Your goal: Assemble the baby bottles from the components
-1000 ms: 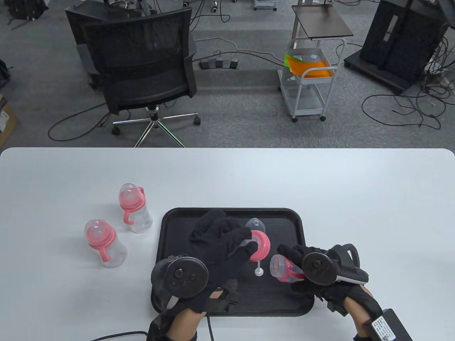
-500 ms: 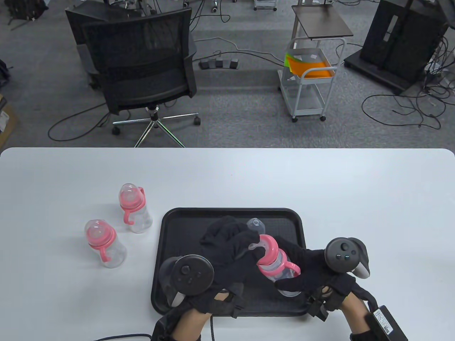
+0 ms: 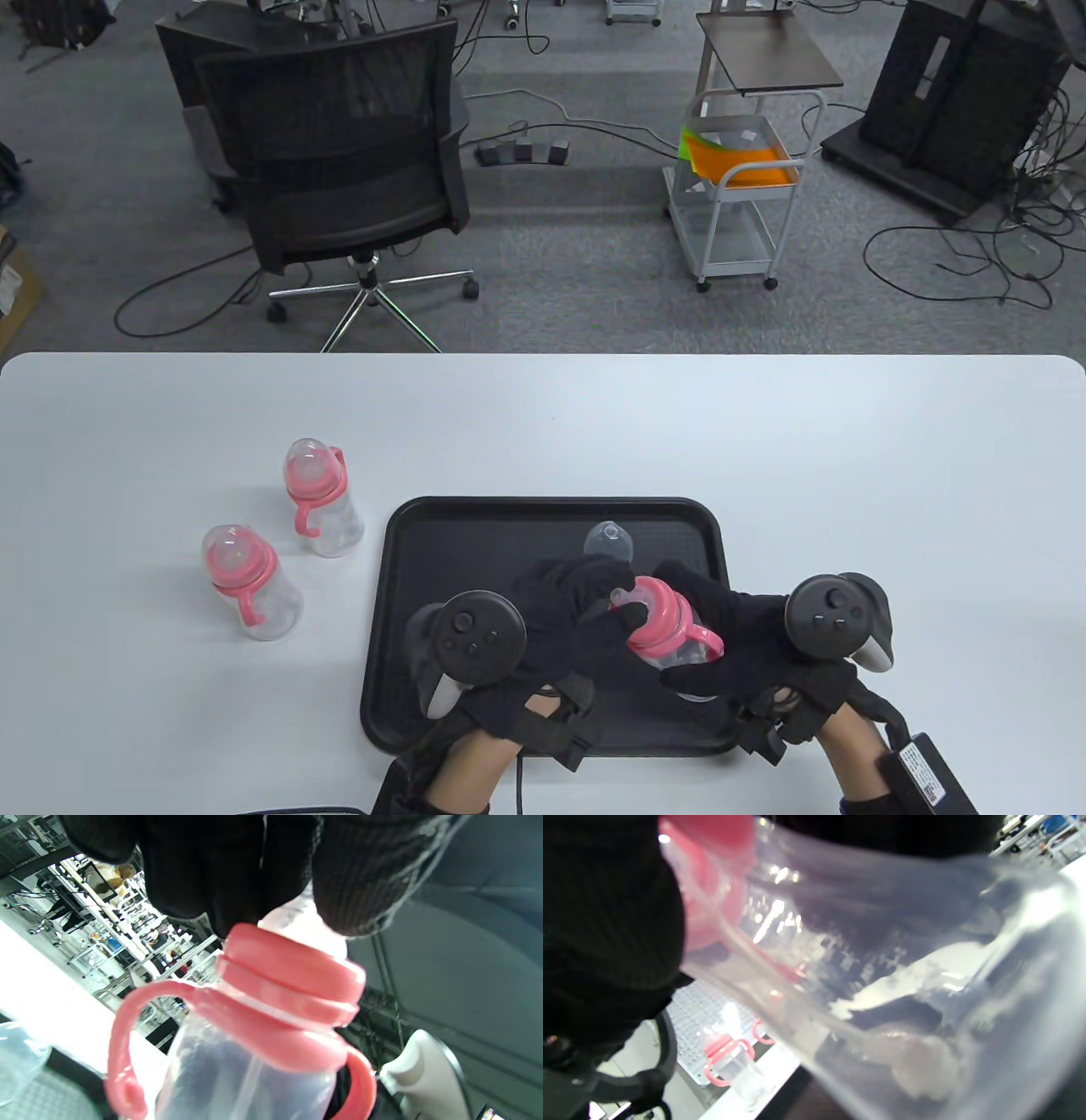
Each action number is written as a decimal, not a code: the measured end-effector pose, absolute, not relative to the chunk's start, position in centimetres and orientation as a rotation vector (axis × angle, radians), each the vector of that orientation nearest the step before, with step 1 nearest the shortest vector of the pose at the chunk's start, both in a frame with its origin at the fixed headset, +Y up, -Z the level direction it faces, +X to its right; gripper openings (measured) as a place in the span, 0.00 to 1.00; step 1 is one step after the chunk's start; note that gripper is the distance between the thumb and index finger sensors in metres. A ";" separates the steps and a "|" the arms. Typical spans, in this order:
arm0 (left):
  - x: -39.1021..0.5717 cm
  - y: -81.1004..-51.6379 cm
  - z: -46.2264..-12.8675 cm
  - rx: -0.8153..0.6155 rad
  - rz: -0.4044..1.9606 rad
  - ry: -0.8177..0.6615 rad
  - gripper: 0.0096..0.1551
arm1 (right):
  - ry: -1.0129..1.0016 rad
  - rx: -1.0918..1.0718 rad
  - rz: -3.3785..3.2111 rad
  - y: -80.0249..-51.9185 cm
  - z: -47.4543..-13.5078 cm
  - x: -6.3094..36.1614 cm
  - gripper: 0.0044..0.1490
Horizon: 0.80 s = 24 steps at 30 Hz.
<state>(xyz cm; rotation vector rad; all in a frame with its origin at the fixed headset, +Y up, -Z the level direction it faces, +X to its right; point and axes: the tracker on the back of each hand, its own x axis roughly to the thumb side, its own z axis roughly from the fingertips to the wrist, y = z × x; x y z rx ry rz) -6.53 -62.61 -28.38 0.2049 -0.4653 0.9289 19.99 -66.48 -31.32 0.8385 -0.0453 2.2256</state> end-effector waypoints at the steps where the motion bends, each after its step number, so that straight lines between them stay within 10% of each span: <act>1: -6.5 -62.6 -28.4 0.183 0.912 -0.490 0.36 | -0.071 0.850 2.256 -66.4 -31.1 19.8 0.68; 5: -5.9 -62.7 -28.7 0.028 0.735 -0.505 0.57 | -0.113 0.896 2.367 -66.2 -30.5 18.7 0.68; 15: -4.0 -62.6 -28.2 -0.115 0.647 -0.700 0.41 | -0.080 0.897 2.473 -66.8 -30.5 18.4 0.66; 24: -4.6 -63.0 -28.3 0.058 0.653 -0.474 0.49 | -0.209 0.900 2.541 -66.0 -29.8 17.8 0.66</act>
